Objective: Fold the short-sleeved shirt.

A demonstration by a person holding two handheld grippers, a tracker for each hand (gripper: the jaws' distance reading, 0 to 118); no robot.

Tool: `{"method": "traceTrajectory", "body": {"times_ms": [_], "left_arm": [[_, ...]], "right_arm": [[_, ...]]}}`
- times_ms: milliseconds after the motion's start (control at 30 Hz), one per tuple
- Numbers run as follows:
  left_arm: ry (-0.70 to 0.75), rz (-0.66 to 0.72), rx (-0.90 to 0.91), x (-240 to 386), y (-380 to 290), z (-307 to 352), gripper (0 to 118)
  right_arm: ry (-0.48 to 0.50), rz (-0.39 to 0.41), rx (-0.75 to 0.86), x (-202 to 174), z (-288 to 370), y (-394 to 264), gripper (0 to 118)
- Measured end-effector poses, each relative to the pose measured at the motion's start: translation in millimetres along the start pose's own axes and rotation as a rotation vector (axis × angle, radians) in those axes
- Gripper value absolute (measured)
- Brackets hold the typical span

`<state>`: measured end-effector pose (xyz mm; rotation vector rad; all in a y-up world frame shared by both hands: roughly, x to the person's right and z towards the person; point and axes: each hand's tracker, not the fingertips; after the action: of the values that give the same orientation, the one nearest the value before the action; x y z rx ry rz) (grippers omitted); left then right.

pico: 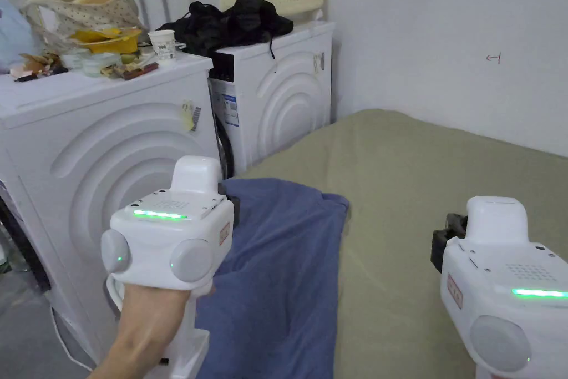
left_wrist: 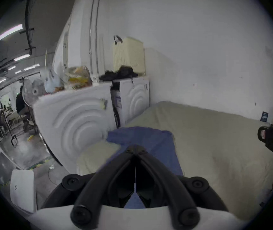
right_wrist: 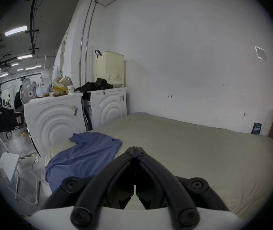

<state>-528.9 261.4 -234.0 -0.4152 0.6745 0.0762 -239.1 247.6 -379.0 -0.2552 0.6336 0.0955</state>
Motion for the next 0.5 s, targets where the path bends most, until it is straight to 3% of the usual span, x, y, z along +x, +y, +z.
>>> {"method": "traceTrajectory", "body": {"times_ms": [267,500], "left_arm": [[-0.137,-0.009,-0.350,51.6,-43.4,-188.0,0],[-0.140,-0.076,-0.552,86.7,-54.9,-263.0,0]], "right_arm": [[-0.023,0.009,-0.153,18.8,-65.9,-62.4,0],[-0.041,-0.028,-0.236,38.3,-99.9,-101.7,1]]}}
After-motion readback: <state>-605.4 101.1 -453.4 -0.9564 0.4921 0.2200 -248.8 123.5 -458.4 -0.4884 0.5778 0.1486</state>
